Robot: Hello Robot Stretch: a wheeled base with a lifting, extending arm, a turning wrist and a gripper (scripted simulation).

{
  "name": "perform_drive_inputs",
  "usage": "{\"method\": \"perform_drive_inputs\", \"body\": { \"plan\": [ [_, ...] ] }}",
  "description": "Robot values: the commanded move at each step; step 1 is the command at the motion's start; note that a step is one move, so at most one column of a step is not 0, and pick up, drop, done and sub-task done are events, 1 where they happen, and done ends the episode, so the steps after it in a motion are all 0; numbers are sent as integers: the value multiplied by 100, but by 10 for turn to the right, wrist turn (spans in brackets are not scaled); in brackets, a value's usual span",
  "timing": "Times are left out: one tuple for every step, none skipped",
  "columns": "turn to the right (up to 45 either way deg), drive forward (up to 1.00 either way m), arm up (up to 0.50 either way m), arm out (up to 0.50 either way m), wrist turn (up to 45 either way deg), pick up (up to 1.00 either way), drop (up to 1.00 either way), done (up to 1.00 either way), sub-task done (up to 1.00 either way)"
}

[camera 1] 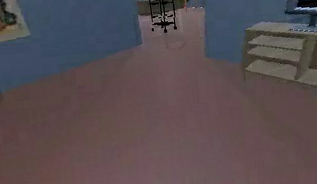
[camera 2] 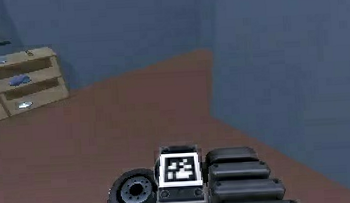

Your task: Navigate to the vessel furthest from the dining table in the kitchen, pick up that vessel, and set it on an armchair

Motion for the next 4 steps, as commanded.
{"method": "perform_drive_inputs", "body": {
  "plan": [
    [0, 100, 0, 0, 0, 0, 0, 0, 0],
    [0, 100, 0, 0, 0, 0, 0, 0, 0],
    [0, 100, 0, 0, 0, 0, 0, 0, 0],
    [0, 100, 0, 0, 0, 0, 0, 0, 0]
  ]
}}
